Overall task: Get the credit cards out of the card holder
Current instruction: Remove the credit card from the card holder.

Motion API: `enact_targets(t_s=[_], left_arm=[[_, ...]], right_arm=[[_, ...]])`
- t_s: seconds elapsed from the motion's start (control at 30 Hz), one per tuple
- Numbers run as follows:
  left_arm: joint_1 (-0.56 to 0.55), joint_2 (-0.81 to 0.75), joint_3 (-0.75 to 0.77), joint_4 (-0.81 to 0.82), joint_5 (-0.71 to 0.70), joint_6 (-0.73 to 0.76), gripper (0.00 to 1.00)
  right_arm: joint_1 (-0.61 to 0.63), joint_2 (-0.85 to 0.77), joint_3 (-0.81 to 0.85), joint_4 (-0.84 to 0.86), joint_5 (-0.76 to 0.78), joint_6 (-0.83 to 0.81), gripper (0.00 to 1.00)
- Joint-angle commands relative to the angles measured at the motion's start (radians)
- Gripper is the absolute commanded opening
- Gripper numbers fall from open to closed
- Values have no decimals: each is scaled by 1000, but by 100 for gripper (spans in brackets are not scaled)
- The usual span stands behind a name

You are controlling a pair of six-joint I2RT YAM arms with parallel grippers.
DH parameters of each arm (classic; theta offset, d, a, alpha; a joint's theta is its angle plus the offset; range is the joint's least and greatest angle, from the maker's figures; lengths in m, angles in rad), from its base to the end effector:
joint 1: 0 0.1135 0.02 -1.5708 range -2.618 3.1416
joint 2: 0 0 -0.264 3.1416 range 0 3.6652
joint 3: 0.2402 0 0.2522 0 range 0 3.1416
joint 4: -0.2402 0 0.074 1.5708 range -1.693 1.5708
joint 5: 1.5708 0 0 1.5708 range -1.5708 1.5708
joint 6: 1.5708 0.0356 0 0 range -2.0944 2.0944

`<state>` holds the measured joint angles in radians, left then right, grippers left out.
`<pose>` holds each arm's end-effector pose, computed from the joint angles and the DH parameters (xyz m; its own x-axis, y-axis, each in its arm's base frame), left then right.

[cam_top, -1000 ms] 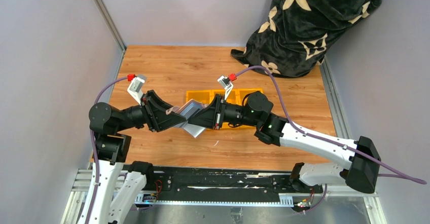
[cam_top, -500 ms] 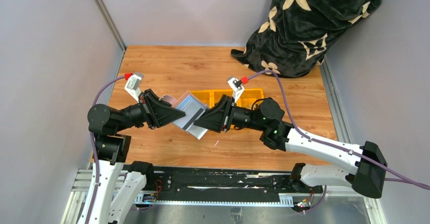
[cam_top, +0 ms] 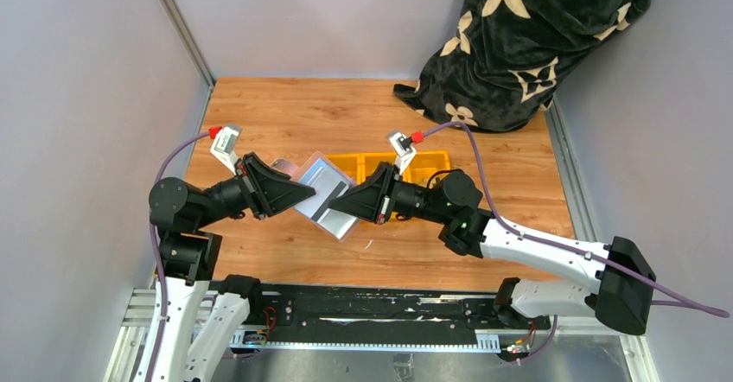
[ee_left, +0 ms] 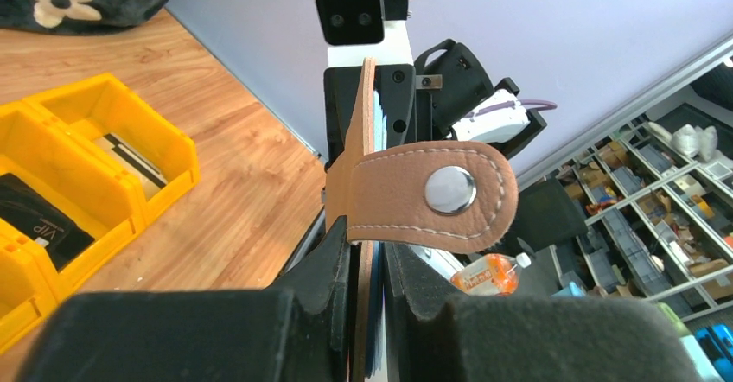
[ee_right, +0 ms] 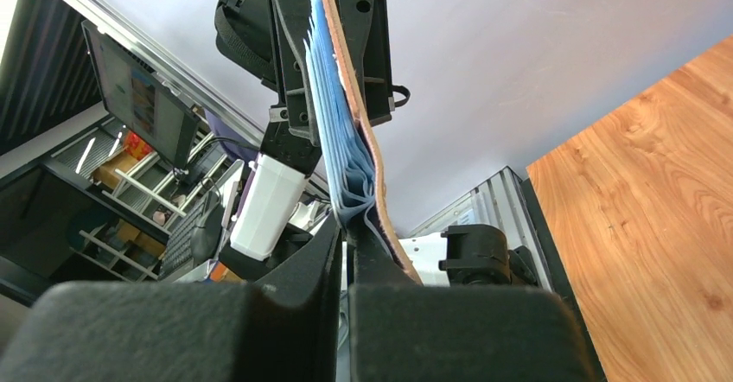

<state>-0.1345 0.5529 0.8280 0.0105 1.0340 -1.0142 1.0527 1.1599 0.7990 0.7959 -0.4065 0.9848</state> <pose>0.0982 -0.0442 0.4024 -0.6045 -0.3563 -0.7125 0.7050 0.1772 -0.6868 0.1174 0.2343 0.3701 -0.6974 0.3219 -0.6403 -0.7134 -0.2257 0.6634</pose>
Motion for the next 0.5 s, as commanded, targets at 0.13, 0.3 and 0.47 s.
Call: enact_targets(t_s=[0.13, 0.3, 0.47], left_arm=[[-11, 8, 33, -69, -8, 40, 2], [-11, 10, 48, -77, -8, 43, 4], [-11, 7, 60, -87, -12, 46, 4]], right_arm=[[-2, -54, -44, 107, 21, -3, 0], [-2, -69, -60, 85, 15, -8, 0], [-2, -74, -66, 73, 12, -11, 0]])
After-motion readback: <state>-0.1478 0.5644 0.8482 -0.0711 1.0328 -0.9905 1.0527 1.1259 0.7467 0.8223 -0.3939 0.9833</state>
